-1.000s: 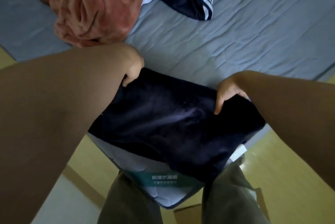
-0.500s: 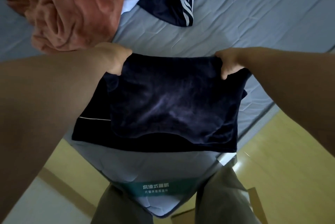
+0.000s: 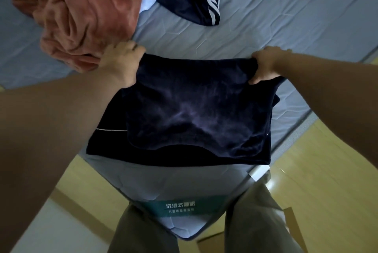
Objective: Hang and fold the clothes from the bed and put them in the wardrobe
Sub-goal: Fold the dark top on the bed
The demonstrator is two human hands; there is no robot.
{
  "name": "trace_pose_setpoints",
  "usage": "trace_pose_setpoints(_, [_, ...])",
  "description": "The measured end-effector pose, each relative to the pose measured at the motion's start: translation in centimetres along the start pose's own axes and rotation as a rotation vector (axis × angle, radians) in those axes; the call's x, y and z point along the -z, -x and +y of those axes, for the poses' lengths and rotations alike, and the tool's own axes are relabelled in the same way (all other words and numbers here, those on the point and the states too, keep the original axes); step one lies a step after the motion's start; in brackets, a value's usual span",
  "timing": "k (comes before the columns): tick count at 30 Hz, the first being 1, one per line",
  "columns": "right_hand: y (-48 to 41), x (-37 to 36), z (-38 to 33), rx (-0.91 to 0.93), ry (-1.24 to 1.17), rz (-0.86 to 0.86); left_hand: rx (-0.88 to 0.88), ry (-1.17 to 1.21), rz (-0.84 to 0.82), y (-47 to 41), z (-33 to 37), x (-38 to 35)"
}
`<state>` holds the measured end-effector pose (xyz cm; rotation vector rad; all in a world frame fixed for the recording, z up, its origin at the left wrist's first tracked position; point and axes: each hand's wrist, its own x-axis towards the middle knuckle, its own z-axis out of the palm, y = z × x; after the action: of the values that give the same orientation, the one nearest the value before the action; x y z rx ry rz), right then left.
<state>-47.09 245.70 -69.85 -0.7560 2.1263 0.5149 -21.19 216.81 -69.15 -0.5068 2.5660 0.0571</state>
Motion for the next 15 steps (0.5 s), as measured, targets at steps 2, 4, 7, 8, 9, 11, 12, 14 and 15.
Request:
trace_pose_setpoints(2, [1.0, -1.9, 0.8, -0.074, -0.093, 0.206, 0.19, 0.252, 0.159, 2.0, -0.5, -1.6])
trace_pose_setpoints(4, [2.9, -4.4, 0.4, -0.202, -0.385, 0.412, 0.435, 0.54, 0.255, 4.3, -1.0, -4.0])
trace_pose_setpoints(7, [5.5, -8.3, -1.6, -0.494, -0.799, 0.469, 0.775, 1.017, 0.159, 7.1, -0.5, -7.5])
trace_pose_setpoints(8, [6.2, -9.5, -2.4, -0.572, -0.902, 0.436, 0.843, 1.087, 0.089, 7.7, -0.3, -8.6])
trace_pose_setpoints(9, [6.7, -10.5, -3.1, -0.619, -0.989, 0.408, 0.876, 1.135, 0.02, 8.1, -0.2, -9.7])
trace_pose_setpoints(11, [7.5, -12.4, -4.2, -0.635, -1.15, 0.382, 0.885, 1.249, -0.126, 8.8, 0.3, -10.9])
trace_pose_setpoints(12, [7.7, -13.1, -4.6, -0.625, -1.236, 0.393, 0.893, 1.33, -0.182, 9.1, 0.6, -11.0])
trace_pose_setpoints(14, [7.8, -14.1, -4.9, -0.619, -1.374, 0.449, 0.918, 1.498, -0.24, 9.2, 1.0, -11.0])
trace_pose_setpoints(15, [7.8, -14.3, -4.9, -0.621, -1.422, 0.47, 0.935, 1.56, -0.255, 9.1, 1.0, -11.0])
